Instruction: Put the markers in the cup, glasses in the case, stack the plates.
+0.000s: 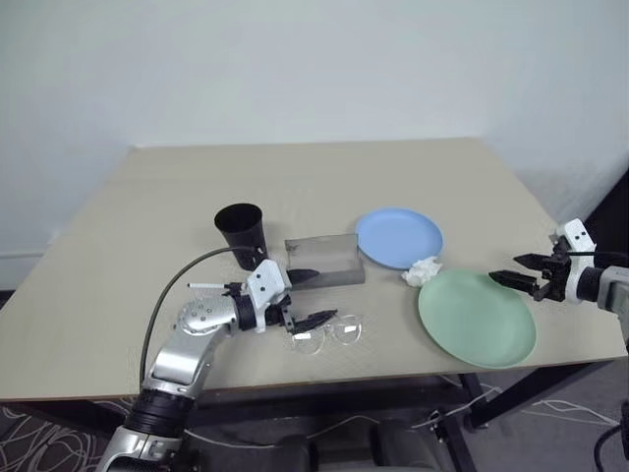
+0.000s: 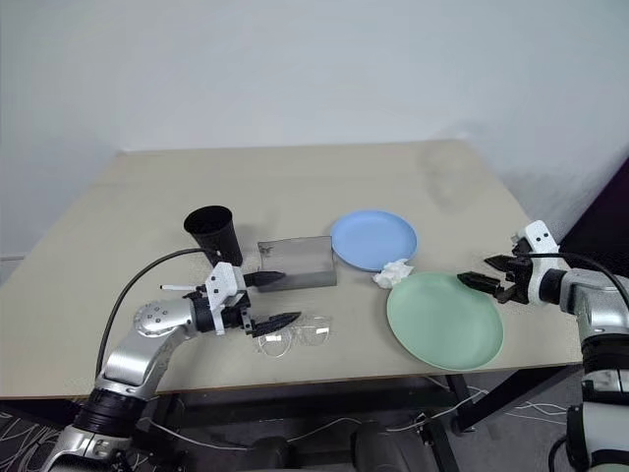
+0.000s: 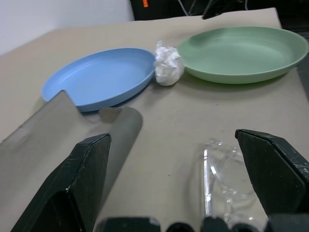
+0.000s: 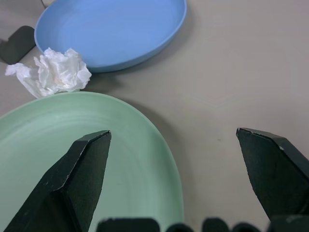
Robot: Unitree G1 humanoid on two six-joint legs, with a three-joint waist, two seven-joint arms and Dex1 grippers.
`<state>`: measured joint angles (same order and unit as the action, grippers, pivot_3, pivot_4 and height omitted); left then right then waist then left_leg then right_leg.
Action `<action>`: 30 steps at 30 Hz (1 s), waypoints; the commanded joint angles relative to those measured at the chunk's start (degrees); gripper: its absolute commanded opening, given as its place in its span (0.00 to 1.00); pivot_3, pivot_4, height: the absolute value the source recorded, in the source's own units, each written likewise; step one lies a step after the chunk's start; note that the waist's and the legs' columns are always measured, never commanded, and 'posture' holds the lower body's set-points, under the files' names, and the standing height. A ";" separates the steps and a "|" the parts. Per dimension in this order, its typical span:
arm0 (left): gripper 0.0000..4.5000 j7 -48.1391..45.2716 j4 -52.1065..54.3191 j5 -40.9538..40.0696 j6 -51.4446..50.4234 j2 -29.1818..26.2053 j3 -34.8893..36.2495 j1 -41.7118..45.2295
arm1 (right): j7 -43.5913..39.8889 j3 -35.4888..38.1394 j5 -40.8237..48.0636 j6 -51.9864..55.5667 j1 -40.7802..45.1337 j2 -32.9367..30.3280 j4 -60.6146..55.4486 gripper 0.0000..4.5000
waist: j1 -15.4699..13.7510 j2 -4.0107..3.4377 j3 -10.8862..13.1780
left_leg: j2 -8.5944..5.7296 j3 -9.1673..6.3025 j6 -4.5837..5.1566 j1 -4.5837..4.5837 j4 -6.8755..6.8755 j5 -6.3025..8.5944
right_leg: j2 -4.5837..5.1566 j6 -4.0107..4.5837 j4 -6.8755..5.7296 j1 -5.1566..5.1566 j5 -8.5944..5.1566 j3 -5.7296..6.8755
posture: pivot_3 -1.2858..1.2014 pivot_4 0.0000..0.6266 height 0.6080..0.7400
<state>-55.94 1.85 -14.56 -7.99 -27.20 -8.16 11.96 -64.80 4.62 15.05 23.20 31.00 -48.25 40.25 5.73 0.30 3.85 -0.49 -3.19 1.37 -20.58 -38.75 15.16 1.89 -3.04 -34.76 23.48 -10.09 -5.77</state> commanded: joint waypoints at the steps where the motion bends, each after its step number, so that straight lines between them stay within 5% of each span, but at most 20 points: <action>1: 0.97 -0.21 1.69 -0.44 0.60 -0.07 0.01 0.98 | -3.27 -0.32 -0.60 1.38 2.20 -1.57 2.32 1.00 | -0.01 0.01 -0.01 | -0.01 0.00 0.00 -0.01 0.00 0.00 | 0.00 0.00 0.01 -0.01 0.00 -0.01 | 0.52 0.00 0.97; 12: 0.97 -0.78 1.15 -0.16 0.89 0.21 -0.44 1.49 | -4.32 -2.00 -3.18 1.24 2.35 0.16 7.10 1.00 | 0.03 0.00 -0.01 | -0.06 0.17 0.00 0.02 -0.01 0.00 | 0.00 0.00 -0.01 0.00 0.00 -0.22 | 0.52 0.00 0.97; 17: 0.98 -1.17 0.93 -0.14 0.78 -0.04 -0.31 1.64 | -4.12 -1.56 -3.26 1.53 2.58 0.62 8.28 0.72 | 0.02 0.00 -0.01 | -0.07 0.33 0.00 0.04 -0.04 0.00 | 0.00 -0.01 0.00 0.00 0.00 -0.41 | 0.52 0.00 0.97; 26: 0.98 -1.49 0.29 0.31 0.98 0.15 -0.61 2.10 | -4.26 -1.58 -3.15 2.56 2.91 1.44 7.77 0.01 | 0.07 0.02 0.00 | -0.09 0.92 0.10 0.14 -0.07 0.01 | -0.04 -0.02 0.01 0.04 0.00 -1.01 | 0.52 0.00 0.97; 30: 0.98 -1.56 0.30 0.43 1.06 0.14 -0.69 2.03 | -5.15 -1.40 -2.73 3.30 3.12 1.81 7.16 0.00 | 0.17 0.07 -0.01 | -0.09 1.04 0.14 0.19 -0.09 0.01 | -0.06 -0.02 0.01 0.04 0.00 -1.13 | 0.52 0.00 0.97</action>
<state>-57.49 1.61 -14.14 -7.91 -27.02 -8.70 12.61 -69.18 2.25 11.63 26.33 32.88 -46.57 48.82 5.90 0.37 3.84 -0.58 -2.13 1.50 -20.39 -38.85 15.17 1.83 -3.06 -34.76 23.52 -10.09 -6.91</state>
